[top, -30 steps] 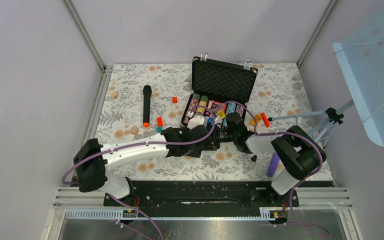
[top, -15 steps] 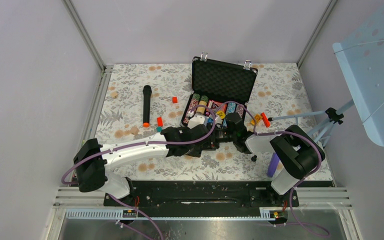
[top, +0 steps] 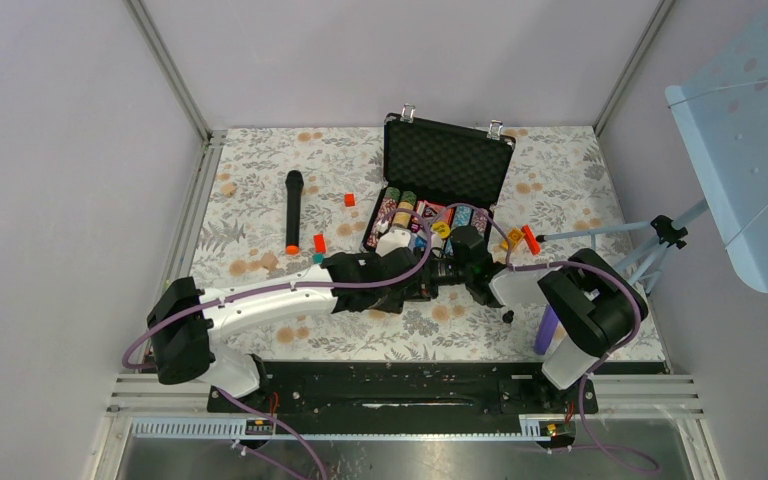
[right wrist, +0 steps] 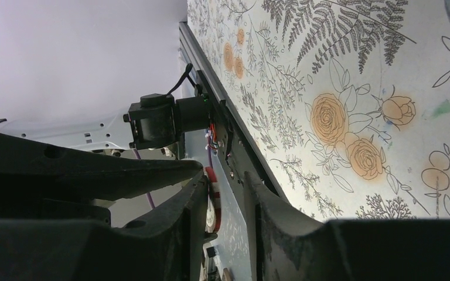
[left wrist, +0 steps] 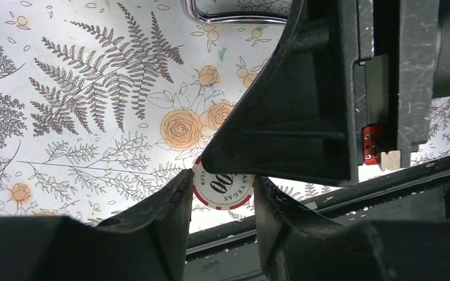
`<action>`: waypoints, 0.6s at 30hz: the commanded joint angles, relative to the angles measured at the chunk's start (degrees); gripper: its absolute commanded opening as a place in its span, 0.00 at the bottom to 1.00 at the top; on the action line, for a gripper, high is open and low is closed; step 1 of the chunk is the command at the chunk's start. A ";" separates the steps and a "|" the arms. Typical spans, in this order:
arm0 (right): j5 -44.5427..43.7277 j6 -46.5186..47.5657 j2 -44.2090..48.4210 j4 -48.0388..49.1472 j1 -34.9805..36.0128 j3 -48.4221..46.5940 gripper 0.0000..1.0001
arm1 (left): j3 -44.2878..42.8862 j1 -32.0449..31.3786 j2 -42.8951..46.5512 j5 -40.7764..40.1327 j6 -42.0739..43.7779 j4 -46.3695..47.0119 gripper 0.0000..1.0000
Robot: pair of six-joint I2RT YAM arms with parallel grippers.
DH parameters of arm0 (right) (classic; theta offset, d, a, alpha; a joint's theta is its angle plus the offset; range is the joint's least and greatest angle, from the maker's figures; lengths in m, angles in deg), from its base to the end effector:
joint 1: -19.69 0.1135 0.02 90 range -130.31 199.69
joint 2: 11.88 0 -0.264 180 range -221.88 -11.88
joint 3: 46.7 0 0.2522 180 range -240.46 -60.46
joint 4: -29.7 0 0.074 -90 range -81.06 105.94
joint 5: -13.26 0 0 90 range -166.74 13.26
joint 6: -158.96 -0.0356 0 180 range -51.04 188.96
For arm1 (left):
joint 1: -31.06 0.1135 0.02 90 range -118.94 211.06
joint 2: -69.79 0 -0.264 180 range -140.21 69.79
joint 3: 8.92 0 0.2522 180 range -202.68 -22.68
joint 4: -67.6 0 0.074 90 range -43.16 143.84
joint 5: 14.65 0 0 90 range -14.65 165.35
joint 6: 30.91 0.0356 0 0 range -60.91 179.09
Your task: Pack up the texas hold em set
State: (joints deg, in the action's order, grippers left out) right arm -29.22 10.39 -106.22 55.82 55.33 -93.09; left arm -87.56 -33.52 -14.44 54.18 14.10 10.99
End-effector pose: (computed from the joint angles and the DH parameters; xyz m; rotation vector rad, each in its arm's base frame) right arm 0.2284 0.1961 0.1530 -0.2082 2.3224 1.7774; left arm 0.1380 -0.2604 0.2568 0.3184 2.5389 -0.2414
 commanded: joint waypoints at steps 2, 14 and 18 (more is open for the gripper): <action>3.18 0.12 -0.59 2.38 1.51 -1.48 0.16 | -2.57 0.13 0.28 -1.77 0.25 3.03 0.36; -0.38 2.11 1.53 -0.87 1.53 -2.03 0.00 | -0.42 0.95 2.71 -4.60 -0.58 1.63 0.37; -2.50 5.72 3.58 -6.39 1.54 -2.71 0.00 | 3.40 5.90 7.72 -4.15 -0.72 1.54 0.39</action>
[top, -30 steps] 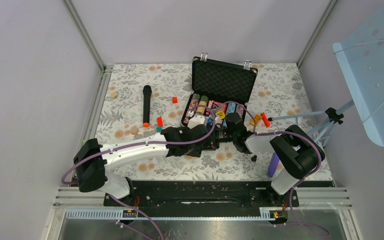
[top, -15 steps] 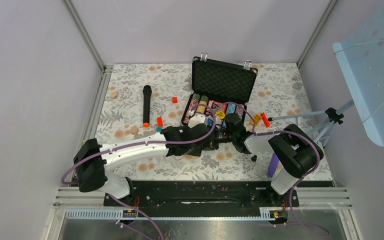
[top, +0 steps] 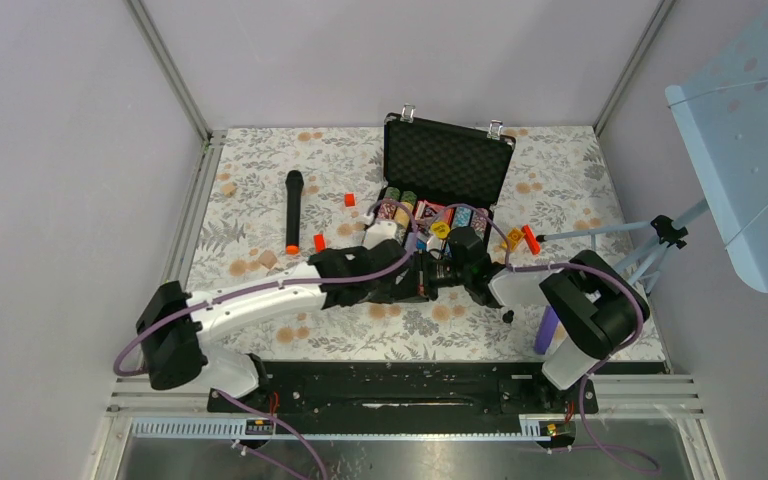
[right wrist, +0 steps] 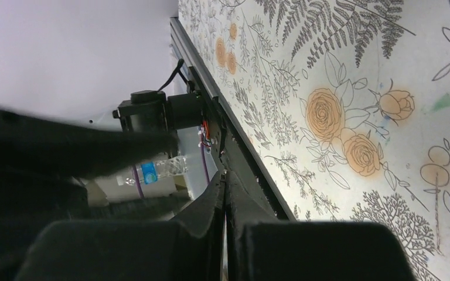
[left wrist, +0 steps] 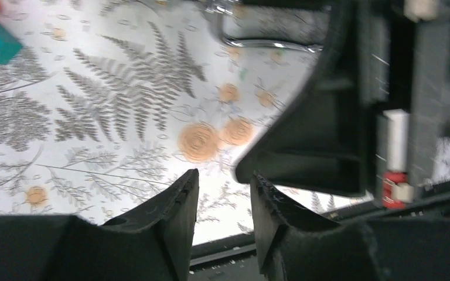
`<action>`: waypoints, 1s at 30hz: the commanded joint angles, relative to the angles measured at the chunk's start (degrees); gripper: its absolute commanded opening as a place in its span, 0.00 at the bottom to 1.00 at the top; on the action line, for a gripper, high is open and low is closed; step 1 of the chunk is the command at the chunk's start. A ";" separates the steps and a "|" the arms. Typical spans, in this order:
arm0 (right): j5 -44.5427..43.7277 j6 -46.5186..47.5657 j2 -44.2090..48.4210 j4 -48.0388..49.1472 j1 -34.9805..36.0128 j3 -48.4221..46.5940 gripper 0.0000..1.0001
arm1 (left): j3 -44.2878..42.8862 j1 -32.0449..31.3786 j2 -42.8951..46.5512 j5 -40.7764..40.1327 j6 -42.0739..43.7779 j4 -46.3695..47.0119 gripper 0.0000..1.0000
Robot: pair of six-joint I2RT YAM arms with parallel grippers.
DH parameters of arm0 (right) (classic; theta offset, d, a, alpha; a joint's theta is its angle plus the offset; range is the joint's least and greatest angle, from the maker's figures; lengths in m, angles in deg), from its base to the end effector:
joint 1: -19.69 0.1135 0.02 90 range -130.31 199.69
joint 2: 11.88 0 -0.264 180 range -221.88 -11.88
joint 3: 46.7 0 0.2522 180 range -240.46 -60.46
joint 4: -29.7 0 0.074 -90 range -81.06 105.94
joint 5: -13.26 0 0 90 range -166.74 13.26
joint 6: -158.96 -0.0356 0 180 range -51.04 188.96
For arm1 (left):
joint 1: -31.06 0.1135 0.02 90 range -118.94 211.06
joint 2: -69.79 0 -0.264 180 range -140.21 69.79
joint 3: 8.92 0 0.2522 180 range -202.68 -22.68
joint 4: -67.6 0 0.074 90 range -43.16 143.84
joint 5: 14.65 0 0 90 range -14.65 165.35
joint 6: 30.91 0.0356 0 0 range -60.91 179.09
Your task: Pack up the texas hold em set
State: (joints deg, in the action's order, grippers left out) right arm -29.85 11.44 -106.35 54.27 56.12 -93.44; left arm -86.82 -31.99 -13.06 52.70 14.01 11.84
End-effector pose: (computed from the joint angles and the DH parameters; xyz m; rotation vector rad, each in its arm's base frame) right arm 0.2264 0.1994 0.1514 -0.2223 2.3412 1.7597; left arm 0.1440 -0.2529 0.2605 0.2632 2.5088 -0.2369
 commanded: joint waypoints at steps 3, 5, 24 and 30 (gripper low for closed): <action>-4.43 7.69 6.37 -10.38 0.75 -2.89 0.00 | 6.21 11.05 9.83 -1.86 -0.47 0.64 0.47; -5.90 9.48 8.23 -13.52 0.74 -3.19 0.06 | 8.41 15.70 11.58 -1.50 -0.37 0.30 0.51; -8.03 16.64 18.44 -25.07 0.74 -2.90 0.24 | 19.84 49.43 7.05 -2.59 -5.87 6.75 0.74; -7.14 16.96 18.59 -25.11 0.75 -2.87 0.24 | 18.77 53.32 1.30 -2.27 -4.96 9.34 0.70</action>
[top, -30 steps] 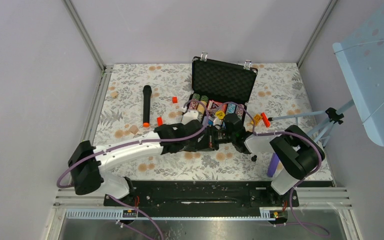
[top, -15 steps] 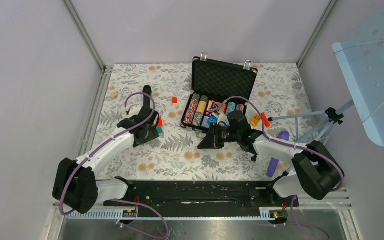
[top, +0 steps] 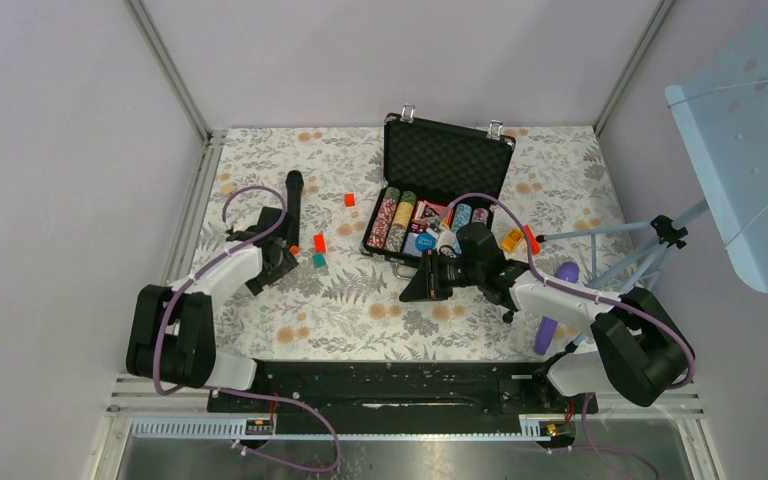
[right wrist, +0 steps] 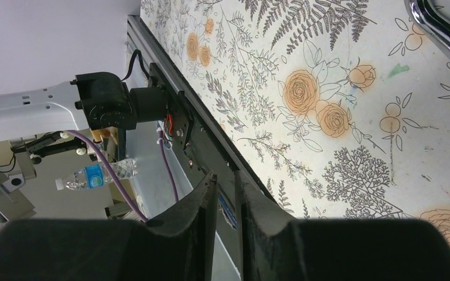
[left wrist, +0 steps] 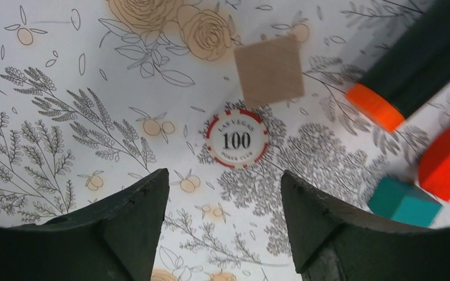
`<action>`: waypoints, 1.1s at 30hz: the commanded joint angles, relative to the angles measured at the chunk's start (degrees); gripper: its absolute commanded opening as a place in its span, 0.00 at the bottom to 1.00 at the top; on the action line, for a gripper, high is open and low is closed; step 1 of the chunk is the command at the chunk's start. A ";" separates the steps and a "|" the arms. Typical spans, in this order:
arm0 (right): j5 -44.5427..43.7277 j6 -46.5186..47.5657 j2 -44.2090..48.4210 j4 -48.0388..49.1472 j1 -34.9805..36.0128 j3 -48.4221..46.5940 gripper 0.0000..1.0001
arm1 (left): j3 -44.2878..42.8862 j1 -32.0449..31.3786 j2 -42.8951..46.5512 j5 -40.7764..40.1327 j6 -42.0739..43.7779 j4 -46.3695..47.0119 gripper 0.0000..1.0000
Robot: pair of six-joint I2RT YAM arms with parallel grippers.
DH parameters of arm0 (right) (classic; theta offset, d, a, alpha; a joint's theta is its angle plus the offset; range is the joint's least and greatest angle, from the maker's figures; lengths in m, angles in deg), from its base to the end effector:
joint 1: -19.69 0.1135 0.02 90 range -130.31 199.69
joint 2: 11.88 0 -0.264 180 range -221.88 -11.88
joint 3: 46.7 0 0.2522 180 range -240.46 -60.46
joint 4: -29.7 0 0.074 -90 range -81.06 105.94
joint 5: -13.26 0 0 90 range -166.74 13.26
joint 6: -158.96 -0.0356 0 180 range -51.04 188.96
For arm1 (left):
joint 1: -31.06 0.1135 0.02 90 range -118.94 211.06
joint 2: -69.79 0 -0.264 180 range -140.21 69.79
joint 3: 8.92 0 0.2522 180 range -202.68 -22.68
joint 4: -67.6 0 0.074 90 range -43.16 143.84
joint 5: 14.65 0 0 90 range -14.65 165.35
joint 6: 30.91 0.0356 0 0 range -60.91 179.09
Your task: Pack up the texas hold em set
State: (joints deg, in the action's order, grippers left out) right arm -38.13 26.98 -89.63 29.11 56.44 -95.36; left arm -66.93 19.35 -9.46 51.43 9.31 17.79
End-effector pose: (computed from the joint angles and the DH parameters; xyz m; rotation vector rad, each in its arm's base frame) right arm 0.2053 0.1810 0.1985 -0.3626 2.3182 1.4701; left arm 0.2384 -0.0347 0.1807 -0.9481 2.4623 0.2551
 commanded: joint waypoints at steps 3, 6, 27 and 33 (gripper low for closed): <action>1.44 2.02 1.89 -0.69 0.37 -1.50 0.24 | -0.83 2.89 -4.01 -0.84 0.10 4.62 0.68; 1.80 2.54 1.74 -1.48 0.42 -2.24 0.24 | -0.68 3.38 -5.13 -1.00 0.29 5.42 0.65; 2.52 3.13 0.93 -1.92 0.29 -2.87 0.25 | -1.52 2.17 -8.55 1.93 4.08 9.34 0.44; 2.47 3.13 1.18 -1.92 0.34 -2.72 0.25 | -0.30 0.42 -6.77 1.04 4.21 9.64 0.44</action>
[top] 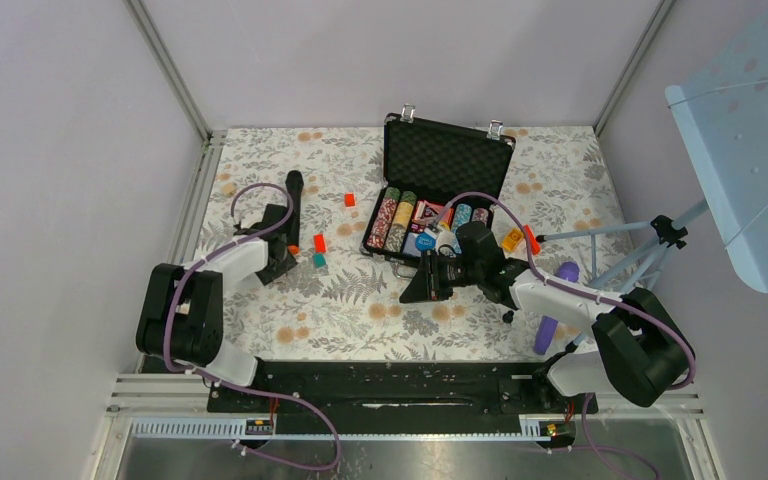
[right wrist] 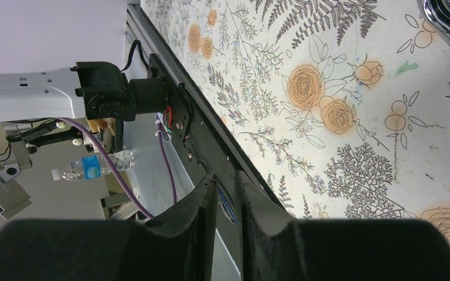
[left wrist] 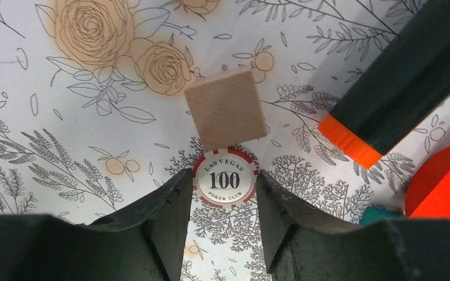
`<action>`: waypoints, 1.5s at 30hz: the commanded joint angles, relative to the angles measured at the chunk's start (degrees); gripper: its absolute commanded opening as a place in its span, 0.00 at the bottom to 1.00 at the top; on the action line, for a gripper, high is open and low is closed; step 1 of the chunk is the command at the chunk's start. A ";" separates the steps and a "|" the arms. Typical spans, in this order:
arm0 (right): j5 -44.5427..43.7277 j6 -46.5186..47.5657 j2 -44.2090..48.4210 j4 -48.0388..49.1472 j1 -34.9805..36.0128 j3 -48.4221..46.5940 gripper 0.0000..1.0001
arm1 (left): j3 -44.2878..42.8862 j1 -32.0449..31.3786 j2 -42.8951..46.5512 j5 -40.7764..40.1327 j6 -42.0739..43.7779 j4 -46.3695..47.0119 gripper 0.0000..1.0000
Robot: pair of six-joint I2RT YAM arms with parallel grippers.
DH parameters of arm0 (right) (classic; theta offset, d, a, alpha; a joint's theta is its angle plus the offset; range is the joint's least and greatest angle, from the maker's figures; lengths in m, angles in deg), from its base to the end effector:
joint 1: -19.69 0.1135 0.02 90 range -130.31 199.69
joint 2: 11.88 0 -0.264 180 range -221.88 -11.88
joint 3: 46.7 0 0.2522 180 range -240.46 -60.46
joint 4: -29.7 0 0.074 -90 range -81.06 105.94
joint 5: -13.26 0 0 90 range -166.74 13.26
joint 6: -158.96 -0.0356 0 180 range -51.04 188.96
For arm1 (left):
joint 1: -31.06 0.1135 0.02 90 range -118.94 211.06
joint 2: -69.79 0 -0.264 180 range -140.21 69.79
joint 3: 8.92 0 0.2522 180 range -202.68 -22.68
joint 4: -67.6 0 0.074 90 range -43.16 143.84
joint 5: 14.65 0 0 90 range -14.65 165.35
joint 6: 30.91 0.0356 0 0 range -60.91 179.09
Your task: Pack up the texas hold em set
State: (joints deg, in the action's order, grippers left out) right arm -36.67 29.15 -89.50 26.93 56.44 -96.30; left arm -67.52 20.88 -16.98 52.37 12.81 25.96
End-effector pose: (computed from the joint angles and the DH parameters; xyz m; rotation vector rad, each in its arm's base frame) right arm 0.2050 0.1817 0.2011 -0.4165 2.3204 1.4734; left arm 0.2626 -0.0330 0.1578 -0.9071 2.4756 0.2500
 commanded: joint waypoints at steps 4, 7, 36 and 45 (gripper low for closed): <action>1.07 0.99 1.35 0.19 0.32 -1.67 0.25 | 0.57 -3.20 0.82 0.48 0.26 1.84 0.44; 0.94 1.19 1.71 -0.20 0.38 -1.54 0.25 | -0.06 -5.72 0.02 0.59 -0.44 1.86 0.43; -12.17 3.97 11.06 -14.88 -9.74 1.26 0.24 | -11.62 -42.13 -11.73 -0.62 -11.21 -2.20 0.43; -13.23 4.07 10.96 -14.93 -10.54 2.06 0.24 | -13.75 -44.47 -10.15 -1.81 -11.17 -4.12 0.43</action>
State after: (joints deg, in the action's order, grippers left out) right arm -48.43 32.27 -79.45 12.26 46.63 -94.35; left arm -79.28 -23.16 -27.86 50.86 2.95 23.76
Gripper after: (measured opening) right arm 0.241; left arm 0.431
